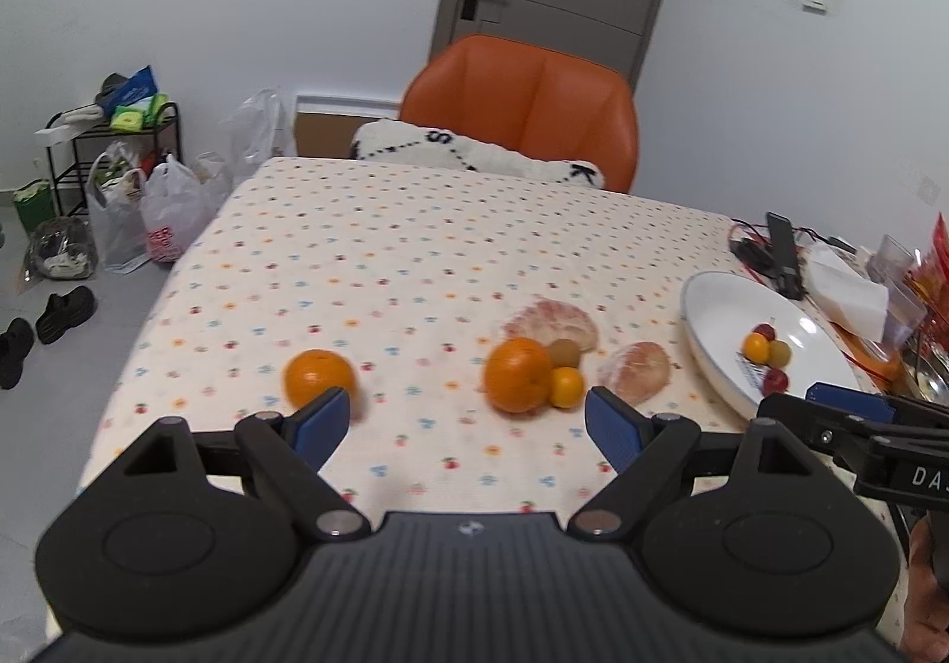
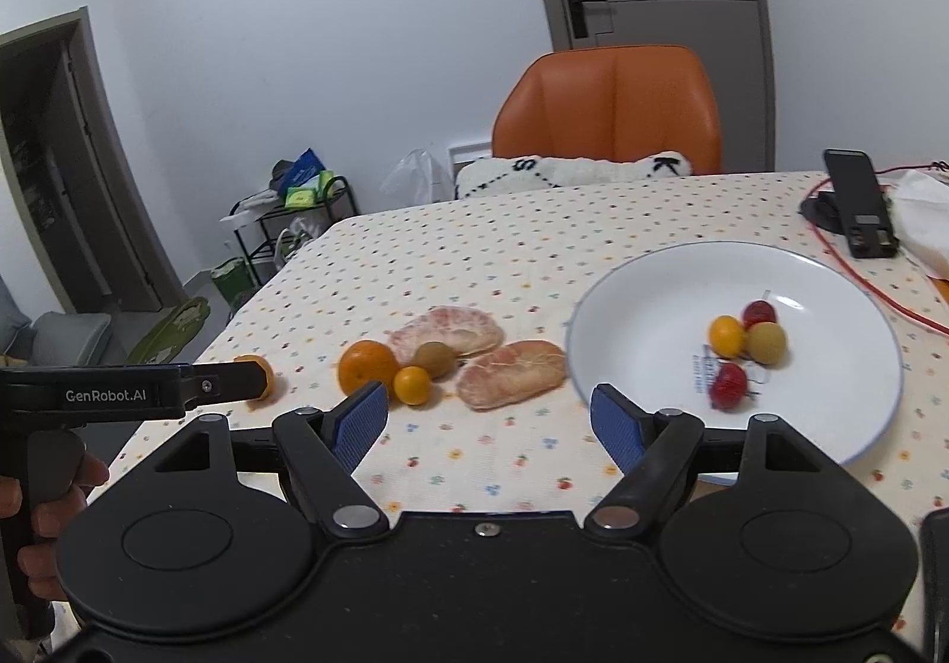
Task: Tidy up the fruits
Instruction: 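Withdraw both tools from the plate toward the remaining fruits, then lower the left tool onto the large orange and close it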
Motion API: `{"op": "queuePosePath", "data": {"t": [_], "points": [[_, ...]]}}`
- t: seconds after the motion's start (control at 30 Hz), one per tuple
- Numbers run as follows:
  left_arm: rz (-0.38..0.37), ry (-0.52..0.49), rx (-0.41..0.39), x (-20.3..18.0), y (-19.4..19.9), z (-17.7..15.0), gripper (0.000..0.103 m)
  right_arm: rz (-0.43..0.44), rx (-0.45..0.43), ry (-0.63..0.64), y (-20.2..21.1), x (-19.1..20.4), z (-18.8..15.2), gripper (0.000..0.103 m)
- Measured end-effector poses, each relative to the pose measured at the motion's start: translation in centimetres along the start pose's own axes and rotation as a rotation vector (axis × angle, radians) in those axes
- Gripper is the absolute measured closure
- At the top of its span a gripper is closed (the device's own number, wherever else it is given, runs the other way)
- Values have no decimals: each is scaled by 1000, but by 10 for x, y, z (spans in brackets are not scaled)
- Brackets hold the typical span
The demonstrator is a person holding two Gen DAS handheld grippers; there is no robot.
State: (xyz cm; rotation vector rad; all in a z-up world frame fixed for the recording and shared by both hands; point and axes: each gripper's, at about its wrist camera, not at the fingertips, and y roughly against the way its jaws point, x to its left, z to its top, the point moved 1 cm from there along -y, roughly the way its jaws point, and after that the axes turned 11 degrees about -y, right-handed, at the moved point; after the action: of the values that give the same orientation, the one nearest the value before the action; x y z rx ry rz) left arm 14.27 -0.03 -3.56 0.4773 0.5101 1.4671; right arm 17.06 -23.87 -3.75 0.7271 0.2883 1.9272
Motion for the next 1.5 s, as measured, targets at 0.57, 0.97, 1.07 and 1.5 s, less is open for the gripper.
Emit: {"op": "queuePosePath", "data": {"t": [0.57,0.97,1.07,1.5], "points": [[35,44,-11,40,-9,-5,18,36,65,48,-34,30,-2,46],[24,53,-11,51,-29,-6,24,5,118,41,-63,31,-4,54],[16,59,-6,53,-34,-7,30,-13,123,39,-68,30,-5,54],[5,54,16,61,-53,-12,44,-159,113,-37,-95,28,-11,53]]}}
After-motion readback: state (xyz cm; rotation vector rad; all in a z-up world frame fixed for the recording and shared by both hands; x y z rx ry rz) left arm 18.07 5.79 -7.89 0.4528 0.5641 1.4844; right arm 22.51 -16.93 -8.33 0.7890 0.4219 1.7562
